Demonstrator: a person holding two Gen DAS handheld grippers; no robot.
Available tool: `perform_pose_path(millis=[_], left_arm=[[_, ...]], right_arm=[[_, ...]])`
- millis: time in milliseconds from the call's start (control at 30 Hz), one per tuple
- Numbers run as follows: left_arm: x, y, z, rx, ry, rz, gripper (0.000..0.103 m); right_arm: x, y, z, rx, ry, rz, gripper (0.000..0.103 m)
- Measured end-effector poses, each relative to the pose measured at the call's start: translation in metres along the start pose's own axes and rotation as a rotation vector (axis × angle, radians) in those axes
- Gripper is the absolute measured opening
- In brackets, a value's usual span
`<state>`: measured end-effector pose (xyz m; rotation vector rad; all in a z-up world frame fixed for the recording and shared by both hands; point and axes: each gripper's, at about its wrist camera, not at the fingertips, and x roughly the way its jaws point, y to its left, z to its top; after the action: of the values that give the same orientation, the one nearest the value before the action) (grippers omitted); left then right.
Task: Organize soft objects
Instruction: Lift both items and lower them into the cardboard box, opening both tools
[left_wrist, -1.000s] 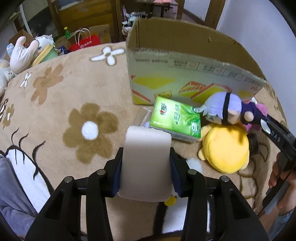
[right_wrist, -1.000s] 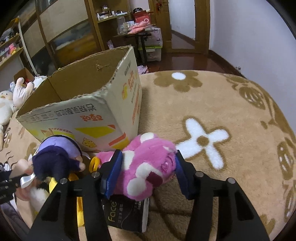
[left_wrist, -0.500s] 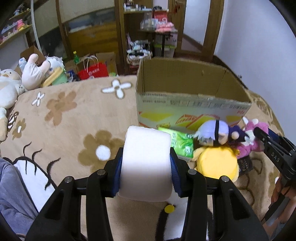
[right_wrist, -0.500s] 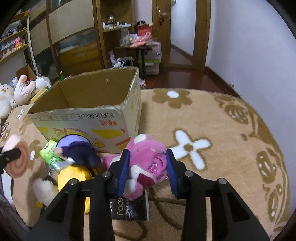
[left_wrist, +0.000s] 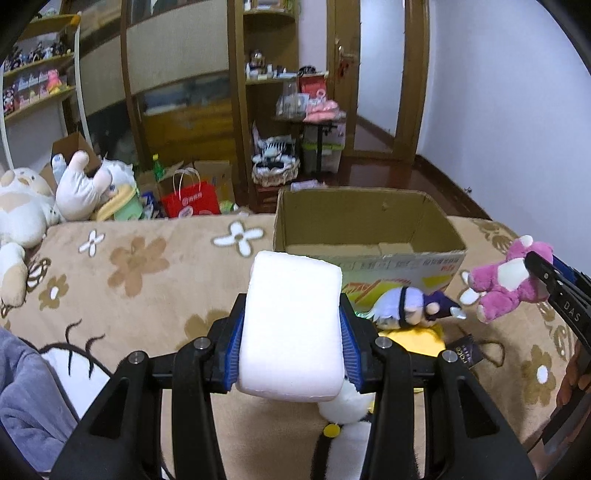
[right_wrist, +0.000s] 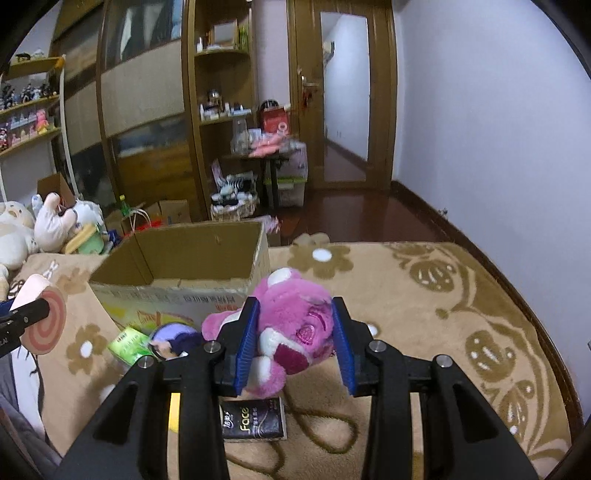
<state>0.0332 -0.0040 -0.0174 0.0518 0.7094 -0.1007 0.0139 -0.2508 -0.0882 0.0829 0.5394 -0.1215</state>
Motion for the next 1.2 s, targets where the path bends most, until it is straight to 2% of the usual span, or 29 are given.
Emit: perform_pose_path(millis=[367, 800, 967, 1200], left_arm=[[-0.019, -0.015, 0.026, 0.074, -0.114, 0.008, 0.043], [0.003, -0.017, 0.087, 0.075, -0.207, -0.009, 0.043], [0.025, -0.019, 0.098, 0.075, -0.196, -0.03, 0.043], [0.054, -0.018, 0.095, 0.072, -0.165, -0.037, 0.044]], right_arm=[[-0.022, 0.02, 0.028, -0.017, -0.116, 0.062, 0.04], [-0.012, 0.056, 0.081, -0.048, -0.244, 0.123, 0.041], [0.007, 0.065, 0.087, -0.052, -0.259, 0.142, 0.041], [0.042, 0.068, 0.078, -0.045, -0.212, 0.151, 0.041]])
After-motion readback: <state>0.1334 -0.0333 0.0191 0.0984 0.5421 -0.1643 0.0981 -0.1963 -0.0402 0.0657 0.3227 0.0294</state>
